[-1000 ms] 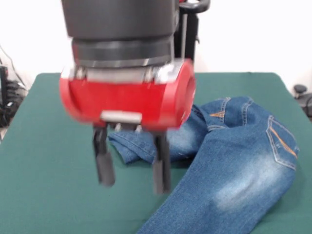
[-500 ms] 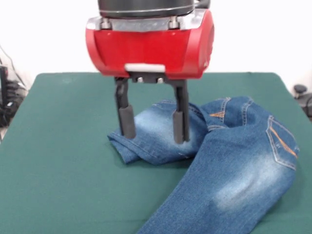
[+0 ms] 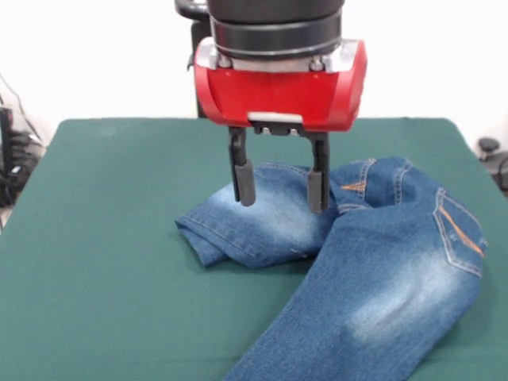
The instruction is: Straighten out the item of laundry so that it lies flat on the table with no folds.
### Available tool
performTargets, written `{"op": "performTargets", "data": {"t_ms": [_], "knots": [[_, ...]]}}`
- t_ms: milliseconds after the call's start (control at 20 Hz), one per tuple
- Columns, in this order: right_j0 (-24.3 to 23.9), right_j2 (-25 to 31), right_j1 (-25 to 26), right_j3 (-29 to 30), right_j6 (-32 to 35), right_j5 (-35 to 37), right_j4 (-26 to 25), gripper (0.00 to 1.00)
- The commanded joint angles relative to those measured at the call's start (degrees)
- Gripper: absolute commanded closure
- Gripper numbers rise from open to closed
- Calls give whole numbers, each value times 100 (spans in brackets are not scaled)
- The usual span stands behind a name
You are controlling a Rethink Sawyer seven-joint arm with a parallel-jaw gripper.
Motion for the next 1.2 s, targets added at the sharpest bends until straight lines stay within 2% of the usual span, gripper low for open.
{"op": "performTargets", "data": {"t_ms": [50, 500, 1200], "knots": [[276, -91, 30, 1404, 1018, -262, 101, 0], [427, -307, -80, 1223, 960, 83, 41, 0], [445, -388, 11, 1549, 778, -560, -12, 0]]}}
